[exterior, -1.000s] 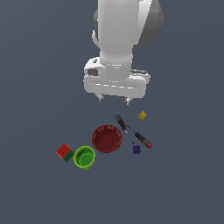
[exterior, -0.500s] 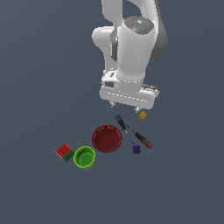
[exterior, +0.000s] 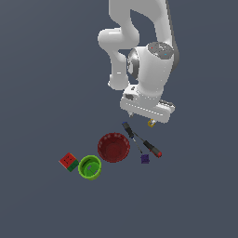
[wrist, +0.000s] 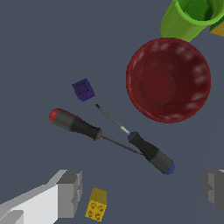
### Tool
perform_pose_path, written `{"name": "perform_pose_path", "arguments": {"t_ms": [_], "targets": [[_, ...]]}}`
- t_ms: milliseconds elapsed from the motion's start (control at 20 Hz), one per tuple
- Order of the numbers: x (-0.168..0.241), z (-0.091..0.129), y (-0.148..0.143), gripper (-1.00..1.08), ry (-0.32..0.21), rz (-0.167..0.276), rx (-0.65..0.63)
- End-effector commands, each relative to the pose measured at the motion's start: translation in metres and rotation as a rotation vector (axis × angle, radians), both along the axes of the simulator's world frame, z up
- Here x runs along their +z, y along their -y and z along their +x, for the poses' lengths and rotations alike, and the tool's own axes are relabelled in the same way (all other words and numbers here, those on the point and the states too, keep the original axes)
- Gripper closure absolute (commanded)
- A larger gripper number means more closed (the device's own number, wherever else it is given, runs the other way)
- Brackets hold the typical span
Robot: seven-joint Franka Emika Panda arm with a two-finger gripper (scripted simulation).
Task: Pick up a designated object from a clutter of objects.
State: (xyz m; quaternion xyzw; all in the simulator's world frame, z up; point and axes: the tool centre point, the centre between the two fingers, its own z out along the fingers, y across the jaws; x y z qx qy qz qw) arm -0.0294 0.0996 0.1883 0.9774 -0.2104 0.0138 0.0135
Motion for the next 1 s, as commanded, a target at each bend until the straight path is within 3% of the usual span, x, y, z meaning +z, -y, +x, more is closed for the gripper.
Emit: {"name": "perform_pose_path", "arguments": {"t_ms": [0, 950], "targets": [[-0.013, -0.008, -0.011, -0.92, 0.001, 0.002, -0.036], [-0.099, -0.081, -0.084, -0.92, -0.009, 0.027, -0.28]]}}
